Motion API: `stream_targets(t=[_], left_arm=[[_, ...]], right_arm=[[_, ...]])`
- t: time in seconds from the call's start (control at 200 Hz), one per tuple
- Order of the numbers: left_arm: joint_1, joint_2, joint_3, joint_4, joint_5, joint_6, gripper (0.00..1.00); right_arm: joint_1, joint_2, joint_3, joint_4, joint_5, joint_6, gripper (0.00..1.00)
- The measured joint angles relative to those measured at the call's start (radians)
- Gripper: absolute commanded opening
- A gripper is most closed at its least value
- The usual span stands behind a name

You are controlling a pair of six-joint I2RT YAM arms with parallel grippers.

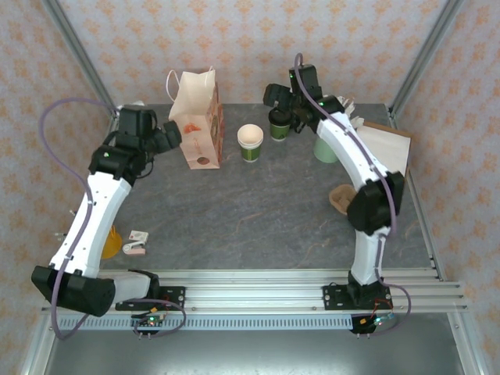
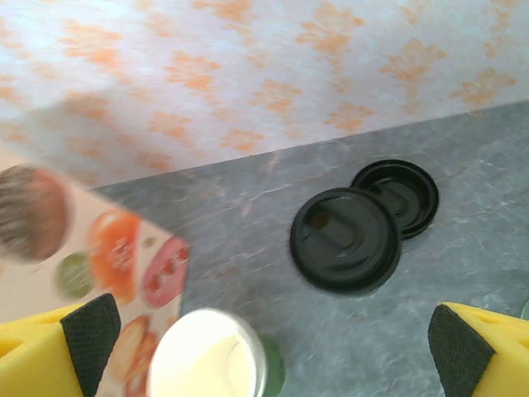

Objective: Pack the takeout coffee

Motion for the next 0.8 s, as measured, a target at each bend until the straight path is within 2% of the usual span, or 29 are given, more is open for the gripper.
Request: stream_targets(t=[0.12, 0.24, 0.37, 0.495, 0.585, 0.651, 0.751, 0.801], left_arm=[[0.068, 0.110, 0.127, -0.003, 0.106, 0.071, 0.90], [0.089, 0.278, 0.285, -0.030, 0.180, 0.148, 0.82], [0.088, 0.457, 0.440, -0.063, 0.186, 0.202, 0.74], [0.089, 0.589, 0.549, -0.100, 0.179, 0.237, 0.56], [0.089, 0.664, 0.617, -0.119, 0.176, 0.264, 0.28], [0.089, 0.698, 0.645, -0.120, 0.178, 0.276, 0.14], [0.087, 0.708, 0.649, -0.124, 0.190, 0.287, 0.00], [0.082, 0.682, 0.621, -0.117, 0.192, 0.291, 0.00]], right_arm=[[0.053, -0.224, -0.224, 0.058, -0.034, -0.007, 0.99], [0.060, -0.405, -0.411, 0.104, -0.056, -0.007, 0.99], [0.051, -0.567, -0.556, 0.106, -0.054, -0.023, 0.99], [0.050, -0.710, -0.645, 0.074, -0.055, -0.066, 0.99], [0.047, -0.796, -0.671, 0.000, -0.055, -0.094, 1.00], [0.034, -0.842, -0.678, -0.066, -0.051, -0.101, 1.00], [-0.034, -0.882, -0.705, -0.166, -0.040, -0.080, 1.00], [-0.097, -0.892, -0.731, -0.218, -0.035, -0.051, 1.00]])
